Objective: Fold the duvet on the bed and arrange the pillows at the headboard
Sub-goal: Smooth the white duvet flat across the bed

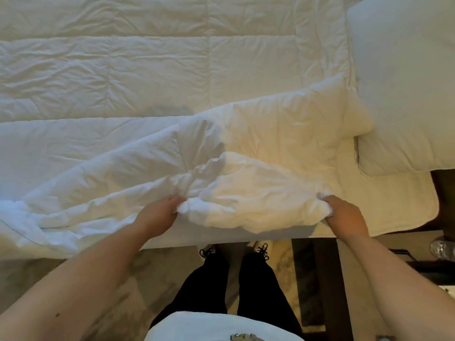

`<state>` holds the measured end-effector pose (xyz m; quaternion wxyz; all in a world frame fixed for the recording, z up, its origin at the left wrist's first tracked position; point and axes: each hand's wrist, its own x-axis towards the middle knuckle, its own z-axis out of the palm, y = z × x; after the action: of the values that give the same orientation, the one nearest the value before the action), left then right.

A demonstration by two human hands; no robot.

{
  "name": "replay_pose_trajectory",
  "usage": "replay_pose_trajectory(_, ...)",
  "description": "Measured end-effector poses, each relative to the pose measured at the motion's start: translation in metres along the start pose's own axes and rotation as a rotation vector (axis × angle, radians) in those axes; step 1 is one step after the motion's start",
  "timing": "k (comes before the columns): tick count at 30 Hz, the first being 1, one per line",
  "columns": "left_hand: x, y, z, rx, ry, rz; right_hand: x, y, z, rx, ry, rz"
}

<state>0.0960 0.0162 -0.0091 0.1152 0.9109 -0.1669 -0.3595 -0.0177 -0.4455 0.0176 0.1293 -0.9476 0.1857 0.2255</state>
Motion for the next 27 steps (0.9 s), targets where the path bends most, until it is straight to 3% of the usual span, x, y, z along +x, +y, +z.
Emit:
replay_pose_trajectory(5,-0.019,-0.011,-0.046,-0.148,0.089,0.013,-0.012,0.018,-0.057,0.168,0.011,0.114)
replay_pose_trajectory(11,-0.024,-0.015,-0.109,-0.229,0.229,0.032,-0.01,0.01,-0.123,0.326,0.09,-0.001)
replay_pose_trajectory(16,0.003,-0.012,-0.148,-0.144,0.399,-0.129,0.012,0.001,-0.161,0.382,0.181,-0.118)
replay_pose_trajectory(20,0.022,0.004,-0.158,-0.075,0.564,-0.336,0.054,-0.006,-0.18,0.3,0.271,-0.164)
replay_pose_trajectory(27,0.058,0.032,-0.175,0.096,0.691,-0.53,0.156,-0.017,-0.21,-0.023,0.328,-0.23)
